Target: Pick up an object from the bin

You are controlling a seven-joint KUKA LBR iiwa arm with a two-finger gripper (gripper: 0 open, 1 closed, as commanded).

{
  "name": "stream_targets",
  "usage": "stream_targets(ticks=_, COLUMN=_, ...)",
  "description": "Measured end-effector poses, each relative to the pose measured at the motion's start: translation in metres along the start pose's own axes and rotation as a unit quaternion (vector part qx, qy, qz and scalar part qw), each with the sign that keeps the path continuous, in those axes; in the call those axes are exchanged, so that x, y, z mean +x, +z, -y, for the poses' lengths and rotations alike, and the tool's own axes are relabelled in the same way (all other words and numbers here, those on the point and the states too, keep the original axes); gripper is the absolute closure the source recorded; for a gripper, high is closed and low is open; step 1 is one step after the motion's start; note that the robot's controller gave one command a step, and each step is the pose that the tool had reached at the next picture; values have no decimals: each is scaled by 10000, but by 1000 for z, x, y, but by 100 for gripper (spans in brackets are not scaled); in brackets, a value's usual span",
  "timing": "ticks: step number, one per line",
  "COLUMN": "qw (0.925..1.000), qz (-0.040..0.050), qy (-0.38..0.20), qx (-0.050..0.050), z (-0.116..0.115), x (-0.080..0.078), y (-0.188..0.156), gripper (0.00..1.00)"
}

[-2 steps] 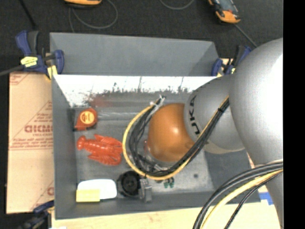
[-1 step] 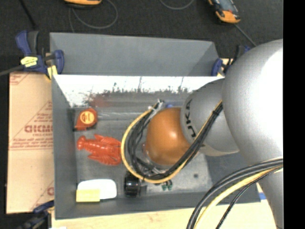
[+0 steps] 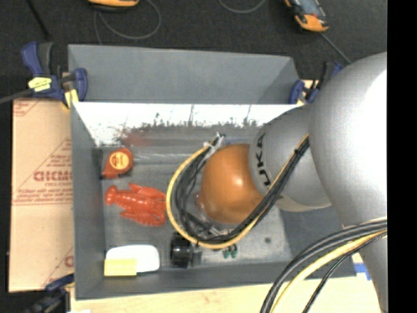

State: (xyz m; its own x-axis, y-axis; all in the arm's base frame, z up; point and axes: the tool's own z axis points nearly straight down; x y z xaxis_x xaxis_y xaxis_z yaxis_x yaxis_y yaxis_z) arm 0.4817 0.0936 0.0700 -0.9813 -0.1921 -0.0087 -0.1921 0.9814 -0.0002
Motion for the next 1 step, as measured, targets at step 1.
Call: stream_targets(ticks=1, qw=10000, qz=-1, qy=11, qx=-3, z=0, x=0, y=0, gripper=100)
